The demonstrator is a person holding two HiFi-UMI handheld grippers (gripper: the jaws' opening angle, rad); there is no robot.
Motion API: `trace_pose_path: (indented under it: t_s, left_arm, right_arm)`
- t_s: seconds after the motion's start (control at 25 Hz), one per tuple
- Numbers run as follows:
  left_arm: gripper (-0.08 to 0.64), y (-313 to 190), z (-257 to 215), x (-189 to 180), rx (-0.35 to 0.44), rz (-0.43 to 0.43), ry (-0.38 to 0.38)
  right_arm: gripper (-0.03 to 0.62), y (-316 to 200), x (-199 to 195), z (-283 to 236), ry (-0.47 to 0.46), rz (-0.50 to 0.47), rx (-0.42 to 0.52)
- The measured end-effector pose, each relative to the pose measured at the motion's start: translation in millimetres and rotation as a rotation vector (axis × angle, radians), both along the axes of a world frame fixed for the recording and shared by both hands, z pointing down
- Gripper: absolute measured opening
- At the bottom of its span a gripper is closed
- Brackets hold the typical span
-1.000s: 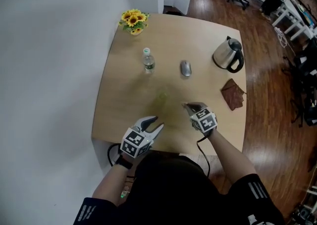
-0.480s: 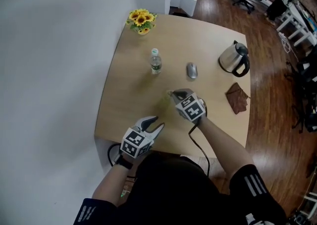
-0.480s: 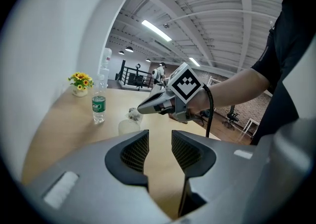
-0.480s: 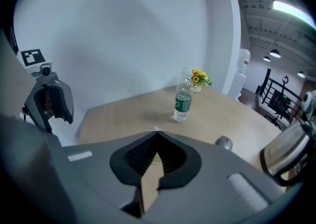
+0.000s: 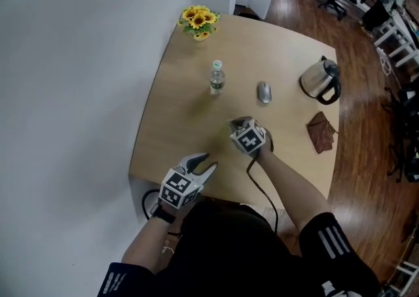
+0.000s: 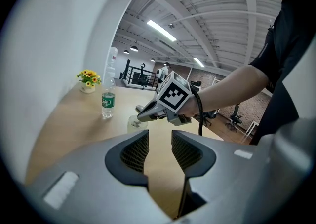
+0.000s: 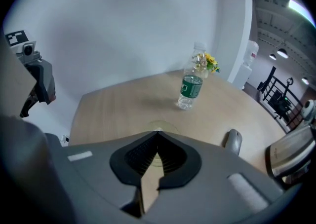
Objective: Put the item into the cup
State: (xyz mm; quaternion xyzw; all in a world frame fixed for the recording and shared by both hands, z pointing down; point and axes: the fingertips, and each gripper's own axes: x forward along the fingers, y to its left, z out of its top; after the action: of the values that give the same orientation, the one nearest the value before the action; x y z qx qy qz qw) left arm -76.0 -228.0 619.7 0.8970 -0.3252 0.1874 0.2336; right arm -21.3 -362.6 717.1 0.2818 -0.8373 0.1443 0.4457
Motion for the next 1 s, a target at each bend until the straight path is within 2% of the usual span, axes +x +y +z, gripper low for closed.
trace_pose_path:
  t_s: [0.44,0.64,0.84,1.0]
  left_arm:
    - [0.138,2,5,-7,-0.01,-0.016,-0.007]
    - [0.14,1,6,-6,-0.008,-0.013,-0.015]
    - [0.139,1,3,-2,0.0,-0.012,-0.011]
    - [0.14,0,0,3,0.006,-0.011,-0.009]
  right_arm:
    - [0.02,-2,6,22,0.02,0.034,-0.054]
    - [0.084,-1,4,16,-0.032,0.061,-0.062]
    - [0.094,-2,6,1,-0.092,0.075,-0.033]
    - [0.094,-2,11,-21,-0.183,0.121,-0.01]
